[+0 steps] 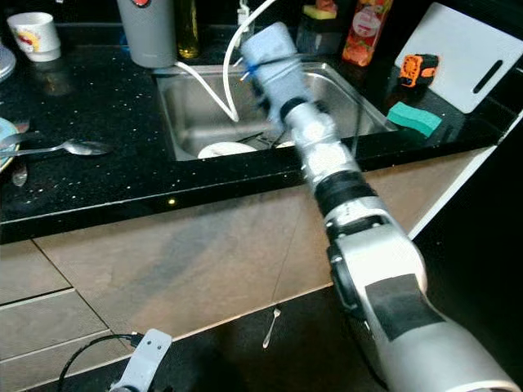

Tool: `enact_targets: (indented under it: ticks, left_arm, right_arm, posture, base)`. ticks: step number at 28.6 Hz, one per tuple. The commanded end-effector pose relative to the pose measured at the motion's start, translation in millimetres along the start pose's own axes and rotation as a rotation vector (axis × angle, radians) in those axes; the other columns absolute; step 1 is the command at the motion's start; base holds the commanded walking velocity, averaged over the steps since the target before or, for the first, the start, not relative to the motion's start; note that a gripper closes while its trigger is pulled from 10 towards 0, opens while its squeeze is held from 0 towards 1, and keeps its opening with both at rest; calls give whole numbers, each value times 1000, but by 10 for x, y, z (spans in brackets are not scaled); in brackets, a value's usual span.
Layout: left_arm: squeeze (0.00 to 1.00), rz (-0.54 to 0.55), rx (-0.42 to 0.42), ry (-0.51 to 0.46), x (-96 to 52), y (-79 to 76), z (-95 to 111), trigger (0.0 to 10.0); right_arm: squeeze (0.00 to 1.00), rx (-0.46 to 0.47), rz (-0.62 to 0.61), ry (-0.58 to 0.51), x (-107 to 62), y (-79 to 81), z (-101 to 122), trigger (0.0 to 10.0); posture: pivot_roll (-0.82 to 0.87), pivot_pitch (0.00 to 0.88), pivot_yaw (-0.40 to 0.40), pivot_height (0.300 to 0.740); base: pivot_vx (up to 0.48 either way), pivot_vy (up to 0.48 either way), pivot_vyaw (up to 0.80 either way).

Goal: Kitchen organization

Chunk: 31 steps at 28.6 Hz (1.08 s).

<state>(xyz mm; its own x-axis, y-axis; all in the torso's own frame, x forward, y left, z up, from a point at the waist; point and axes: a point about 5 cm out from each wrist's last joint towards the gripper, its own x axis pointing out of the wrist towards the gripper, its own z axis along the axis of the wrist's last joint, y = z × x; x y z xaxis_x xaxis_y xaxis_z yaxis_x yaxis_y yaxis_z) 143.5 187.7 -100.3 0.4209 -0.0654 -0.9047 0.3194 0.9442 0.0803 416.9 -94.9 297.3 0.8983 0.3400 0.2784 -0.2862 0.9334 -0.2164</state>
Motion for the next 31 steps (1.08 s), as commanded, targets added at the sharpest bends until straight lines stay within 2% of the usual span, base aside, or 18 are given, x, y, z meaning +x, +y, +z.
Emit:
enact_targets:
  ticks: [1,2,3,5,8,9,12,15,18,21,24,31]
  left_arm:
    - [0,-31,-24,76,-13,-91,-183,10000]
    - [0,-28,-21,73,-10,-78,-162,10000]
    - [0,-28,-21,73,-10,-78,-162,10000]
    - [0,-23,-15,68,-5,-52,-121,10000]
    - [0,-15,-10,62,0,-20,-71,10000]
    - [0,-15,-10,62,0,-20,-71,10000]
    - [0,-7,-7,56,3,8,-32,10000]
    - [0,-2,0,54,5,30,-1,10000]
    - [0,0,5,53,6,40,17,10000]
    - [0,2,9,52,7,47,27,10000]
    - [0,6,18,51,9,63,56,10000]
    - [0,7,18,50,11,67,70,10000]
  right_arm:
    - [0,87,-12,-9,-46,-86,-42,10000]
    - [0,179,-11,-30,-73,-141,-46,10000]
    - [0,179,-11,-30,-73,-141,-46,10000]
    - [0,305,47,-94,-176,-168,-77,10000]
    - [0,382,196,-128,-329,-10,-152,10000]
    - [0,382,196,-128,-329,-10,-152,10000]
    - [0,416,324,-177,-501,175,-163,10000]
    - [0,454,399,-179,-587,296,-163,10000]
    - [0,464,449,-186,-651,367,-148,10000]
    - [0,464,467,-187,-672,400,-143,10000]
    - [0,432,516,-178,-723,523,-121,10000]
    - [0,404,522,-162,-736,559,-108,10000]
  posture:
    - [65,0,-111,740]
    - [57,0,-104,740]
    - [57,0,-104,740]
    - [46,0,-92,740]
    - [36,0,-79,740]
    - [36,0,-79,740]
    - [26,0,-69,740]
    - [18,0,-60,740]
    - [15,0,-55,740]
    - [14,0,-52,740]
    - [12,0,-49,740]
    - [13,0,-47,740]
  base:
    - [0,0,0]
    - [0,0,0]
    - [0,0,0]
    - [0,0,0]
    - [0,0,0]
    - [0,0,0]
    - [0,0,0]
    - [0,0,0]
    - [0,0,188]
    - [0,0,717]
    - [0,0,794]
    - [0,0,794]
